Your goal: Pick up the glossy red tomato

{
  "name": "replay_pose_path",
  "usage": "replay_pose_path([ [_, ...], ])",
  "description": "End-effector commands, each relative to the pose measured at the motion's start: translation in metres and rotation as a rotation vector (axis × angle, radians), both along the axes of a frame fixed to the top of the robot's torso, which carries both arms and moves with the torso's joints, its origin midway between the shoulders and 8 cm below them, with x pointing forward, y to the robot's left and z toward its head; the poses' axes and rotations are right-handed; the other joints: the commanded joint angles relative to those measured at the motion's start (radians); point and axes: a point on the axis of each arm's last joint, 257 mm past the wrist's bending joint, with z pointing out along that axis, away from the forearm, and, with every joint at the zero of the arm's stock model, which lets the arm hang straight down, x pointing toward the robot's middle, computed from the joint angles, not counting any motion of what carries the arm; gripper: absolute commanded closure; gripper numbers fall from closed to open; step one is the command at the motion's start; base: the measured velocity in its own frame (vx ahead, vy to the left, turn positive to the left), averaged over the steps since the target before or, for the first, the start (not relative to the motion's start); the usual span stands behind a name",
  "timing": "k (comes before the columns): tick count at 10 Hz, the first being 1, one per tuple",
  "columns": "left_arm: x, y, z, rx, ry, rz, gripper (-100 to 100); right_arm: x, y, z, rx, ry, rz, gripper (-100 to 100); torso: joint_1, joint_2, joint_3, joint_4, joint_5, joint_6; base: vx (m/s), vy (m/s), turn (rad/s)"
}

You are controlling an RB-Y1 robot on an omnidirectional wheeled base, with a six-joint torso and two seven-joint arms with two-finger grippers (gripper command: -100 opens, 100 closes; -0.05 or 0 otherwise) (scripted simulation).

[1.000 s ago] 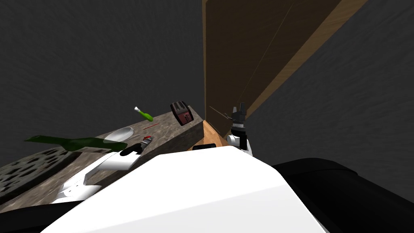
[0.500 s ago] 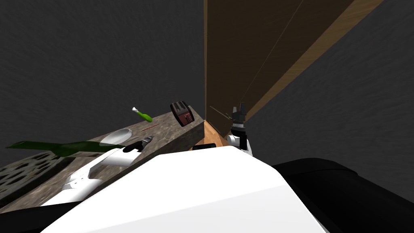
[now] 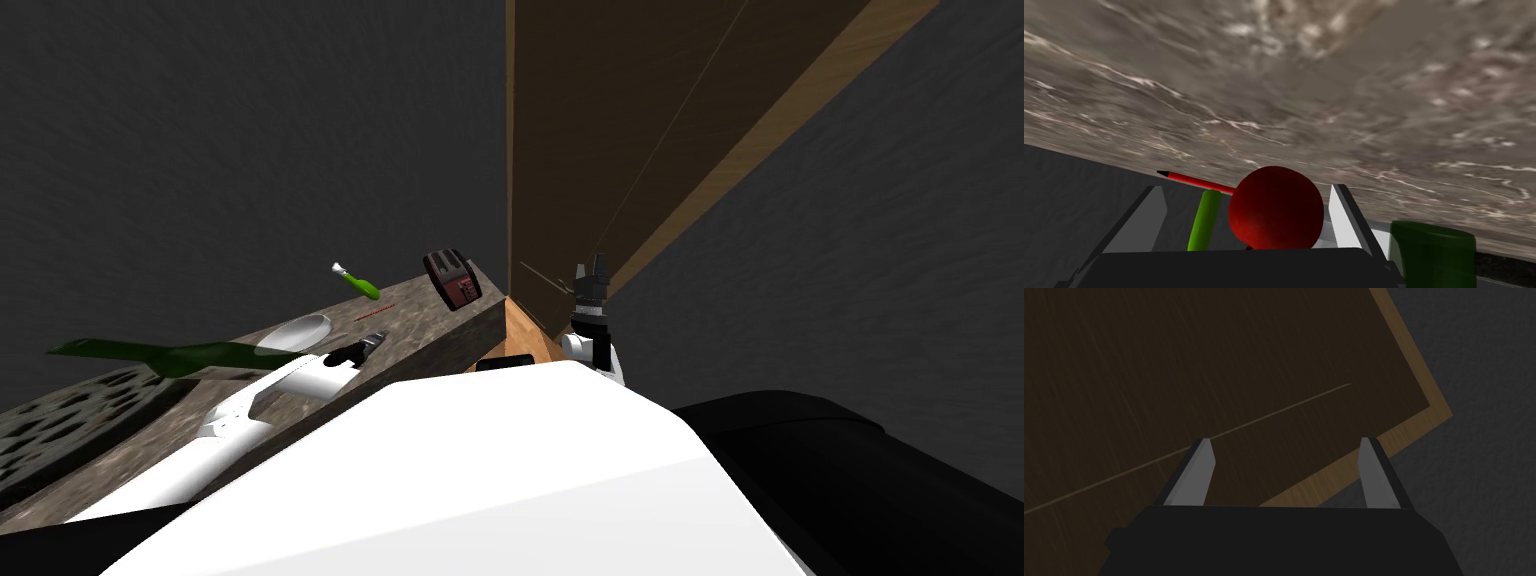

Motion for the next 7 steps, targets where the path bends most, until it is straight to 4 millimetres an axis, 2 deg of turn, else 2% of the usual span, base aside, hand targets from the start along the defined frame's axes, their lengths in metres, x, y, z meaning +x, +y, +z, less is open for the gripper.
replay_pose_path([
  [1, 0.011, 0.001, 0.001, 0.0, -0.006, -0.001, -100, 0.0, 0.0, 0.0, 0.0, 0.0, 0.0, 0, 0.0, 0.0, 0.0, 0.0, 0.0, 0.0, -0.023, 0.005, 0.017],
  [2, 0.008, -0.003, -0.004, -0.003, 0.004, -0.006, -100, 0.0, 0.0, 0.0, 0.0, 0.0, 0.0, 0, 0.0, 0.0, 0.0, 0.0, 0.0, 0.0, -0.021, 0.002, 0.007],
  [3, 0.019, 0.001, 0.0, 0.002, -0.007, -0.003, -100, 0.0, 0.0, 0.0, 0.0, 0.0, 0.0, 0, 0.0, 0.0, 0.0, 0.0, 0.0, 0.0, -0.024, 0.003, 0.019],
  [4, 0.016, -0.002, -0.005, -0.001, 0.005, -0.008, -100, 0.0, 0.0, 0.0, 0.0, 0.0, 0.0, 0, 0.0, 0.0, 0.0, 0.0, 0.0, 0.0, -0.021, 0.004, 0.006],
  [5, 0.025, 0.002, 0.0, 0.006, -0.006, -0.003, -100, 0.0, 0.0, 0.0, 0.0, 0.0, 0.0, 0, 0.0, 0.0, 0.0, 0.0, 0.0, 0.0, -0.021, 0.004, 0.022],
  [6, 0.022, -0.001, -0.005, 0.003, 0.006, -0.008, -100, 0.0, 0.0, 0.0, 0.0, 0.0, 0.0, 0, 0.0, 0.0, 0.0, 0.0, 0.0, 0.0, -0.02, 0.005, 0.005],
  [7, 0.031, 0.005, 0.0, 0.013, -0.005, -0.003, -100, 0.0, 0.0, 0.0, 0.0, 0.0, 0.0, 0, 0.0, 0.0, 0.0, 0.0, 0.0, 0.0, -0.028, 0.005, 0.02],
])
